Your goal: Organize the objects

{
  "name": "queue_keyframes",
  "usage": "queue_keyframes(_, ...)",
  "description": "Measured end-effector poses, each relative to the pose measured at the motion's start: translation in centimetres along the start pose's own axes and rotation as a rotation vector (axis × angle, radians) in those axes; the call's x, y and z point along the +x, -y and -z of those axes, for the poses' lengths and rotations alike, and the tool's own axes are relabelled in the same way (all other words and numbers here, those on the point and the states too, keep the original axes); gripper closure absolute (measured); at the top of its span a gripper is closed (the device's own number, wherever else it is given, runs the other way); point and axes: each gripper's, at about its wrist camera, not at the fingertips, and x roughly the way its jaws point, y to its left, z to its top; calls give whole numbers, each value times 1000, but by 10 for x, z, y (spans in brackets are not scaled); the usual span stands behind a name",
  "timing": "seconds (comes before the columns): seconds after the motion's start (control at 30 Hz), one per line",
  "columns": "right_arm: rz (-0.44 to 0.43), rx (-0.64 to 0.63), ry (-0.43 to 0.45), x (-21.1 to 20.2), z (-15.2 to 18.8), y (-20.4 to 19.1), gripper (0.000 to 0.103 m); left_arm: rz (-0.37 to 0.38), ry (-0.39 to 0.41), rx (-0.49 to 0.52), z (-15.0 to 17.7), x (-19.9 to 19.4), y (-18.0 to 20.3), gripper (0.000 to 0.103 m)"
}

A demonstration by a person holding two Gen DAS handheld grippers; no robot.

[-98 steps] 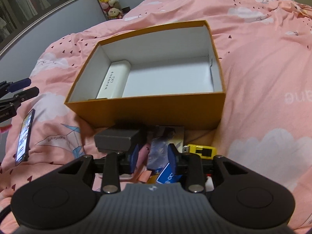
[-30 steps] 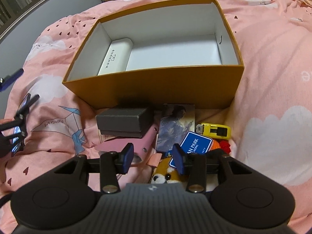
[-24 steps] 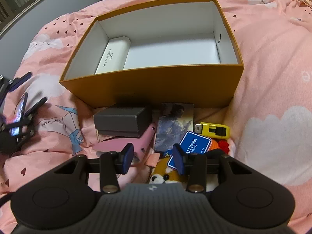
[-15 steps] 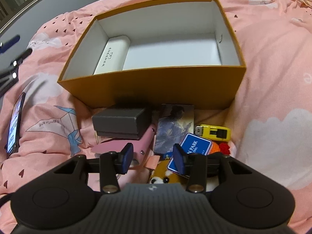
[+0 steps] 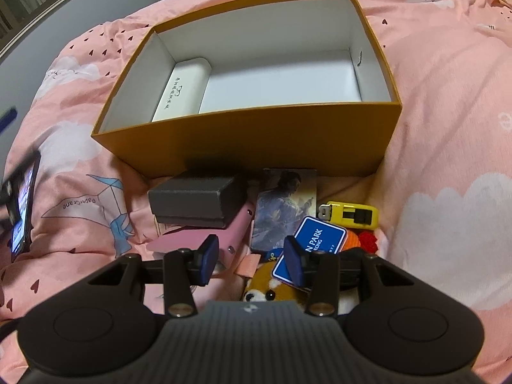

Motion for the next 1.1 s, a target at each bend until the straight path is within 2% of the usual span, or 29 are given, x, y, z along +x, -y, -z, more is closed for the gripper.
queue_keyframes(0.13,6,-6,-6,2,0,-2,56,13,-3,63,7,6,18,35)
queue_keyframes(0.27,15,9,-7,3,0,0,56,79,-28,103,14,18,15,34)
queue_keyframes(0.33,18,12,-5,2,0,0,56,20,-10,139,16,21,9,35)
queue_keyframes(0.4,20,10,-1,1,0,0,56,-52,-11,94,16,25,-9,35)
queue_keyframes(0.5,21,17,-3,2,0,1,56,-102,-22,37,13,28,-26,35)
queue_keyframes(0.57,19,16,-3,3,0,1,56,-110,-11,25,10,23,-27,35)
queue_keyframes(0.67,13,14,-3,3,0,2,55,-183,43,57,9,14,-14,34)
queue_keyframes(0.93,17,15,-3,3,1,2,55,-206,65,104,16,11,6,34)
queue_keyframes(1.1,20,16,-3,3,1,1,55,-185,-1,101,24,21,5,34)
